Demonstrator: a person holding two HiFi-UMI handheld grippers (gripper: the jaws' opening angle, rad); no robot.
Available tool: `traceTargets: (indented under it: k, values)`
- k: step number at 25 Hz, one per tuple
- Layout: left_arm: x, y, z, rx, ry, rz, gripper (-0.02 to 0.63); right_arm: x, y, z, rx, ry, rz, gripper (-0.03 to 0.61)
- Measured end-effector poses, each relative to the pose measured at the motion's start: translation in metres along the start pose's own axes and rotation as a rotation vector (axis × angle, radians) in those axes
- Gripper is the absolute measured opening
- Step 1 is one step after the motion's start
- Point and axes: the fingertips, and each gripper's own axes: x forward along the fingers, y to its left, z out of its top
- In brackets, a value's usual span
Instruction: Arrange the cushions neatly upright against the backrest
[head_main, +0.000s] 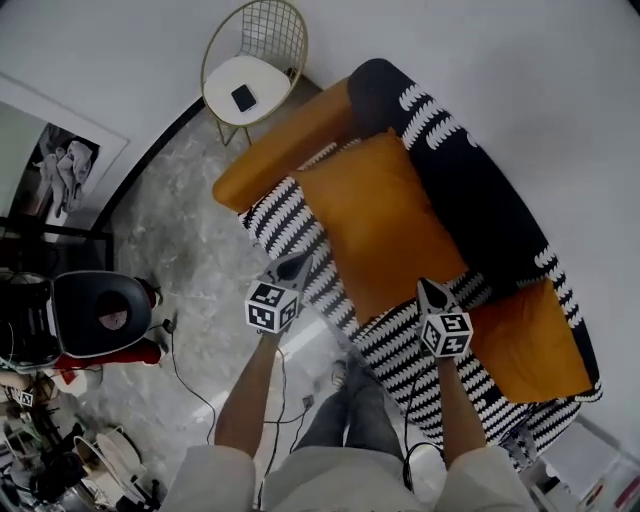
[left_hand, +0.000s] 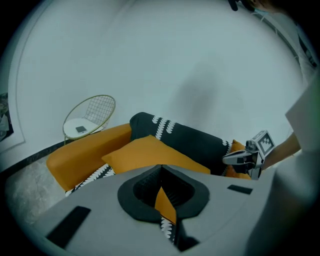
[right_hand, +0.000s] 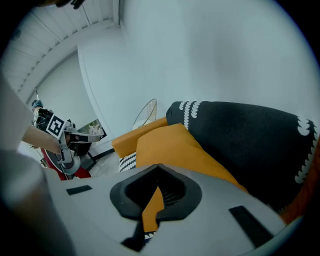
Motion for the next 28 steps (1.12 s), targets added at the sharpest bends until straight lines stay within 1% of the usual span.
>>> traceTargets:
  k: [4, 7, 11, 13, 21, 28]
  values:
    - [0.029, 0.008, 0.019, 0.003, 0.01, -0.006, 0.029, 0.016, -0.015, 0.015, 0.032, -0.004, 0.001, 0.028]
    - [0.05, 0.014, 0.029, 0.003, 0.008, -0.006, 0.029, 0.032, -0.025, 0.026, 0.038, -0.009, 0.011, 0.028]
    - [0.063, -0.014, 0.017, 0.021, 0.031, -0.022, 0.029, 0.015, -0.044, 0.015, 0.057, -0.013, 0.0, 0.028]
    - [0.068, -0.018, 0.018, 0.024, 0.036, -0.027, 0.029, 0.011, -0.049, 0.015, 0.064, -0.012, -0.01, 0.028]
    - [0.099, 0.038, 0.028, 0.019, 0.061, -0.053, 0.029, 0.06, -0.042, 0.029, 0.093, -0.004, -0.051, 0.028]
    - [0.112, 0.053, 0.045, 0.044, 0.084, -0.077, 0.029, 0.07, -0.043, 0.038, 0.115, 0.005, -0.083, 0.028]
